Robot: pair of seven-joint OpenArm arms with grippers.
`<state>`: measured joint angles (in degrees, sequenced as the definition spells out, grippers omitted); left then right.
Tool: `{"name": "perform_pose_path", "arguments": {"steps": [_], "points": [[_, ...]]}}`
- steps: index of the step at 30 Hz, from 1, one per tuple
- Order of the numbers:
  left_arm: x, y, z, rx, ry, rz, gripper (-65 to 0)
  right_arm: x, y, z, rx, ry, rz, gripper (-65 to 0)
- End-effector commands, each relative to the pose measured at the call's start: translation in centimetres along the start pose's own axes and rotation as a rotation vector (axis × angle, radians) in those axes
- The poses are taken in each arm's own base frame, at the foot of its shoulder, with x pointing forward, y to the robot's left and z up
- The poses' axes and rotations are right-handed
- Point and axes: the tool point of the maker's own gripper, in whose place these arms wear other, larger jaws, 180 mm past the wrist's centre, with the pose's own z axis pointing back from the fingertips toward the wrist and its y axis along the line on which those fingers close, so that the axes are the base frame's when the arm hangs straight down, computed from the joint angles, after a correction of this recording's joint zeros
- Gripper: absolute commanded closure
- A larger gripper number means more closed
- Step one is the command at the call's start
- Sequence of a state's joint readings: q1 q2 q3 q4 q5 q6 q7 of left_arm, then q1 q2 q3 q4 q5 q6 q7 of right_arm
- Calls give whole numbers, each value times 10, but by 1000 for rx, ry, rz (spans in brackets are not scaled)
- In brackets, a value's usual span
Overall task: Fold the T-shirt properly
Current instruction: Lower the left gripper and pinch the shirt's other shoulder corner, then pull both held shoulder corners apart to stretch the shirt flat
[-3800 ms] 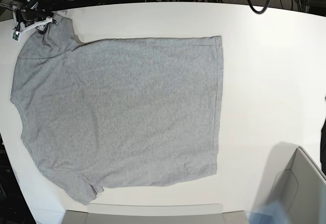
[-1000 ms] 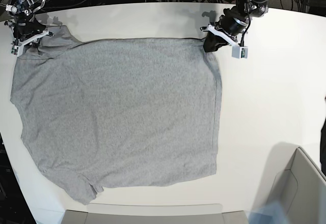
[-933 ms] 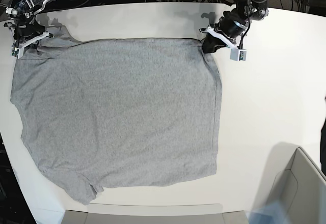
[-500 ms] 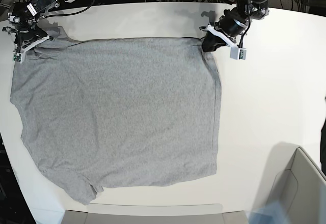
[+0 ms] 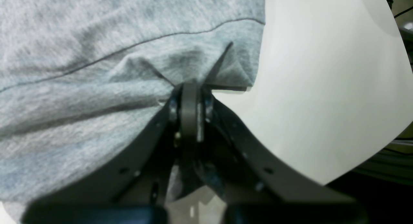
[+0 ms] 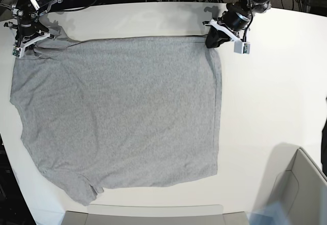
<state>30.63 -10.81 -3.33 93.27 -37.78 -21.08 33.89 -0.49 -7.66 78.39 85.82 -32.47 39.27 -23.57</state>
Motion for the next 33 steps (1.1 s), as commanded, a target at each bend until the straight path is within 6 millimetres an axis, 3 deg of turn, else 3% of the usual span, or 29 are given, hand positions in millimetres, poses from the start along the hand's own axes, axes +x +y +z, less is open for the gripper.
{"name": "perform_pose_path", "arguments": {"steps": [1, 10, 14, 20, 24, 30, 33], "points": [[-25, 19, 5, 81, 113, -27, 0, -100, -2, 15, -16, 440, 104, 0], [-27, 26, 12, 103, 89, -15, 0, -88, -2, 15, -5, 362, 56, 0], [-31, 44, 27, 154, 42, 5, 0, -60, -12, 18, -32, 206, 51, 0], [-32, 67, 48, 204, 23, -35, 0, -57, -29, 23, -78, 141, -9, 0], [-32, 77, 62, 231, 3, -61, 0, -28, -34, 25, -92, -12, -47, 0], [-2, 82, 92, 275, -81, -98, 0, 17, -38, 32, -111, -160, -81, 0], [13, 79, 96, 277, -117, -116, 0, 40, -40, 36, -130, -211, -83, 0]]}}
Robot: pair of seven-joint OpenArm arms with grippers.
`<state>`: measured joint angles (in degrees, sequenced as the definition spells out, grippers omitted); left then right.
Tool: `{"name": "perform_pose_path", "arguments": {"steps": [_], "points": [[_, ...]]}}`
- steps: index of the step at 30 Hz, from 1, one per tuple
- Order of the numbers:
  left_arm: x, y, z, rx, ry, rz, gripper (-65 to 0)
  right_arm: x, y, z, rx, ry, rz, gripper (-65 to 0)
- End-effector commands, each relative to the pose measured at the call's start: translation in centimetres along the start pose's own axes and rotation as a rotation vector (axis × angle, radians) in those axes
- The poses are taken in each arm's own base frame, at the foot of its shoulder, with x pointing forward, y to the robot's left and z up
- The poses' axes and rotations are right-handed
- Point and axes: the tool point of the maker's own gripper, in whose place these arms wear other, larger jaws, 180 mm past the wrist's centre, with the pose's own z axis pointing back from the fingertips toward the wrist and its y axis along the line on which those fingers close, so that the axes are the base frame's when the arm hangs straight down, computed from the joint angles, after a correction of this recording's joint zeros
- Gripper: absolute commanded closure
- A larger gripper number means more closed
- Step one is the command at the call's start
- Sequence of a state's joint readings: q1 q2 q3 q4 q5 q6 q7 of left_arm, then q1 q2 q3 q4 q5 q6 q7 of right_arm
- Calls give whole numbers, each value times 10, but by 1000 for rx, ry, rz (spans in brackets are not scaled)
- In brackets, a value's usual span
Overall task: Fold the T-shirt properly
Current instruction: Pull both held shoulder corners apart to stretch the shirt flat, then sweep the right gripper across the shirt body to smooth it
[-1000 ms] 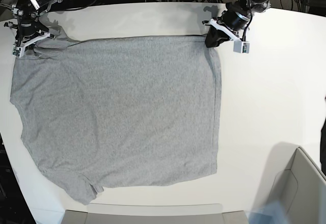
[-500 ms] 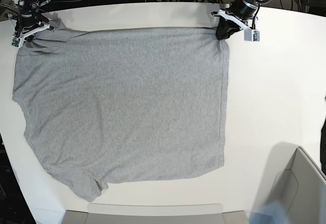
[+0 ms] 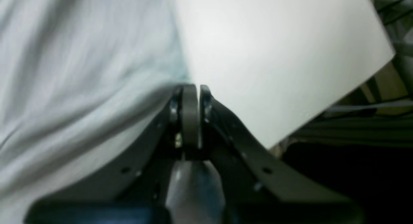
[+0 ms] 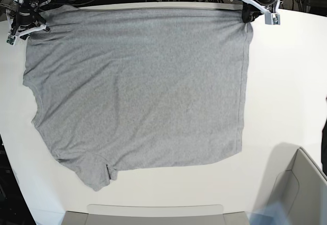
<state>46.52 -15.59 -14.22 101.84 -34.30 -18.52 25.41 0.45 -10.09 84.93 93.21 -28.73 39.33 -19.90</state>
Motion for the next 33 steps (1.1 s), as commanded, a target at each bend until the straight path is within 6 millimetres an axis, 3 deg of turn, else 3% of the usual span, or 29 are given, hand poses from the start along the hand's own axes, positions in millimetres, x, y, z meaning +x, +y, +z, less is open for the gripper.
{"name": "perform_pose_path", "arguments": {"steps": [1, 3, 8, 17, 21, 24, 28, 33], "points": [[12, 3, 2, 9, -36, -16, 0, 27, -8, 2, -18, -82, 11, 0], [9, 3, -1, 9, 1, -17, 0, 38, -9, 4, -28, -111, 10, 0], [24, -5, -16, -13, 25, -24, 0, 64, -13, 10, -56, -173, 10, 0], [23, -7, -17, -16, 40, -23, 0, 47, -22, 13, -86, -99, 68, 0], [21, -9, -18, -22, 45, -24, 0, 54, -38, 27, -159, -53, 99, -15], [20, -9, -18, -23, 48, -23, 0, 35, -52, 40, -205, 59, 122, -15], [18, -7, -18, -12, 54, -39, 0, -19, -65, 66, -221, 325, 161, -15], [16, 2, -18, 38, 70, -124, 0, -40, 0, 95, 6, 536, 446, -15]]}}
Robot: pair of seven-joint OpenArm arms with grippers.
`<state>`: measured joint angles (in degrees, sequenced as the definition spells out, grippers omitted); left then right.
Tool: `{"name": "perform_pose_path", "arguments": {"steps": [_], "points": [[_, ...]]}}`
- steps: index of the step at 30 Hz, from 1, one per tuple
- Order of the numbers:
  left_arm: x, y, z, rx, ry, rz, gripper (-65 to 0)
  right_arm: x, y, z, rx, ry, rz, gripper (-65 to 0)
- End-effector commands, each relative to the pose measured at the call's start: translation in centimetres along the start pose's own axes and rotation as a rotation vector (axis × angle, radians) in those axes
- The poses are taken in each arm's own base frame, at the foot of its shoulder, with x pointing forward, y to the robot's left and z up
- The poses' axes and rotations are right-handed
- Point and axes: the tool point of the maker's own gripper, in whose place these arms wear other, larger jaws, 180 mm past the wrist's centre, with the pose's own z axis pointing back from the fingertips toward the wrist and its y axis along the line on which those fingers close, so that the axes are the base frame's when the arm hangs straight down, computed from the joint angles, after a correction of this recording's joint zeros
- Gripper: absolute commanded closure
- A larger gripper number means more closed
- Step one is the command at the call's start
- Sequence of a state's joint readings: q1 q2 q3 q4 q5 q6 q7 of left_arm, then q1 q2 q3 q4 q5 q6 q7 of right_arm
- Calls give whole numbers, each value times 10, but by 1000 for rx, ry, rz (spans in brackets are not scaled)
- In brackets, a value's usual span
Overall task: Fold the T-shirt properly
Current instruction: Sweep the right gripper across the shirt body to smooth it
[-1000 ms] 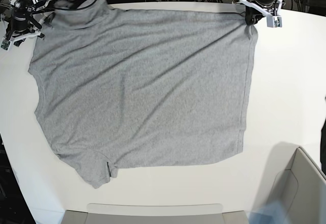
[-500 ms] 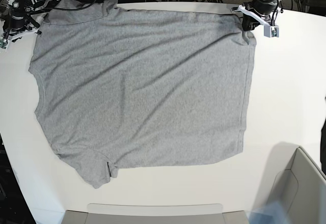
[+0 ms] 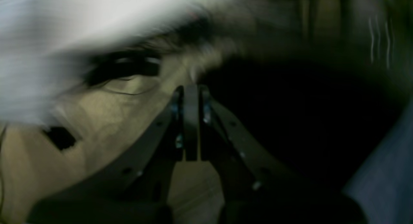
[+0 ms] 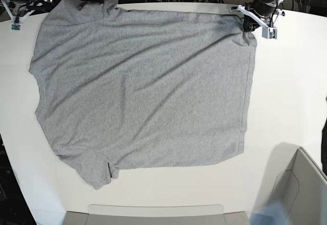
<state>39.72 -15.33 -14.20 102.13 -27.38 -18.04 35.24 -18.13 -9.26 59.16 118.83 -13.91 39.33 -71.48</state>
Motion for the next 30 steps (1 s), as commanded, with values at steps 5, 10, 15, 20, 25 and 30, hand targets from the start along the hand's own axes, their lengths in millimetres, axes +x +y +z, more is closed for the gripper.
{"name": "perform_pose_path", "arguments": {"steps": [5, 10, 15, 20, 25, 30], "points": [[3, -1, 2, -5, -5, -22, 0, 20, 26, 3, 37, 45, 185, -15], [0, -1, 3, -3, 3, -22, 0, 44, 79, 10, 141, -28, 302, -15], [-3, -6, 2, -16, 11, -25, 0, 80, 111, 24, 191, -139, 390, -15], [-6, -13, 0, -35, 22, -35, 0, 145, 117, 49, 178, -302, 382, -15], [-6, -13, 0, -36, 23, -37, 0, 223, 123, 96, 166, -524, 378, -15], [-6, -13, 0, -36, 23, -37, 0, 282, 165, 169, 307, -819, 459, -15]]}}
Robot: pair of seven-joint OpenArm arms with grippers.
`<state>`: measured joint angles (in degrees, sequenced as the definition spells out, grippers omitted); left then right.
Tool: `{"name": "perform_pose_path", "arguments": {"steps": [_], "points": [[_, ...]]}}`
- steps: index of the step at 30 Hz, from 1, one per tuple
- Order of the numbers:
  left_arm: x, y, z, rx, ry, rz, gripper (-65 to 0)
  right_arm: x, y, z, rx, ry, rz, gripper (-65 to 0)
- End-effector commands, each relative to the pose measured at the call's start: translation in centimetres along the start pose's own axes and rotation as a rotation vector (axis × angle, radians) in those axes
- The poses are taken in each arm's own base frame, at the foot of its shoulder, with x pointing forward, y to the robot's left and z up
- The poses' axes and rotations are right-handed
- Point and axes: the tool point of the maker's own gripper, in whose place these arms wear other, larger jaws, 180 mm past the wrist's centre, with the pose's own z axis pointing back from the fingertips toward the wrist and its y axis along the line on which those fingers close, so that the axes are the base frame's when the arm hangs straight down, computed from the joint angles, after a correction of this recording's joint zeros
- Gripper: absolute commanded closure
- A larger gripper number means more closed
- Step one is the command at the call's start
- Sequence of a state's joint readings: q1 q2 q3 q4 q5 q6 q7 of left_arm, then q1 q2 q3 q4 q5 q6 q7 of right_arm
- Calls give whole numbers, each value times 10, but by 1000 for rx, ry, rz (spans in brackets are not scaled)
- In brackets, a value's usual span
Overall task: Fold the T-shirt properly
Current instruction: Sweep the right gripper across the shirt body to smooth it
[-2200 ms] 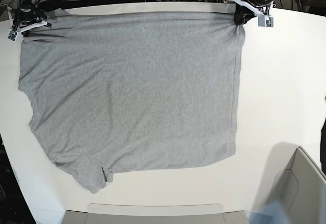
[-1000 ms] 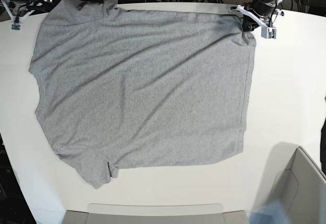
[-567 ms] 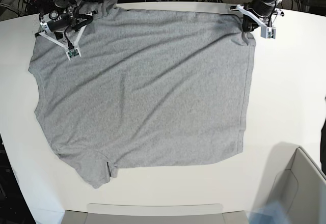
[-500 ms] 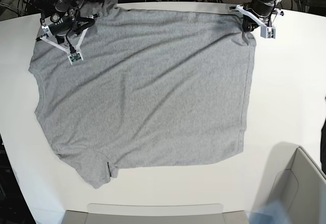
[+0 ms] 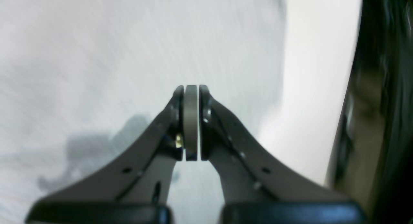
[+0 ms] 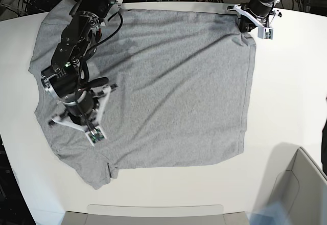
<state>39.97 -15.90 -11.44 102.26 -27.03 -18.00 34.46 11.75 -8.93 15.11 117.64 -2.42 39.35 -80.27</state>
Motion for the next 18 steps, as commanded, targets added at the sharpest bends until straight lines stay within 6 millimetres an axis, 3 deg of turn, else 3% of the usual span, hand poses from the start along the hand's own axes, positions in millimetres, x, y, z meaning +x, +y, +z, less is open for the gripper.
{"name": "perform_pose_path", "arguments": {"steps": [1, 4, 6, 8, 11, 13, 18], "points": [[-3, 1, 3, 1, 16, -11, 0, 23, 1, 5, 17, -80, 22, -15], [-2, 2, 3, 5, 14, -10, 0, 58, 46, 12, 221, -242, -22, -15], [-2, 4, 3, 9, 13, -10, 0, 93, 73, 23, 378, -428, -336, -15], [-2, 4, 3, 9, 13, -10, 0, 120, 76, 22, 419, -581, -668, -15], [-1, 1, 2, 3, 12, -12, 0, 118, 75, -6, 248, -671, -942, -16], [-3, 1, 2, 3, 20, -12, 0, 108, 84, -17, 128, -696, -950, -16], [-9, 4, 3, 9, 60, -12, 0, 82, 119, 17, 93, -656, -885, -17]]}}
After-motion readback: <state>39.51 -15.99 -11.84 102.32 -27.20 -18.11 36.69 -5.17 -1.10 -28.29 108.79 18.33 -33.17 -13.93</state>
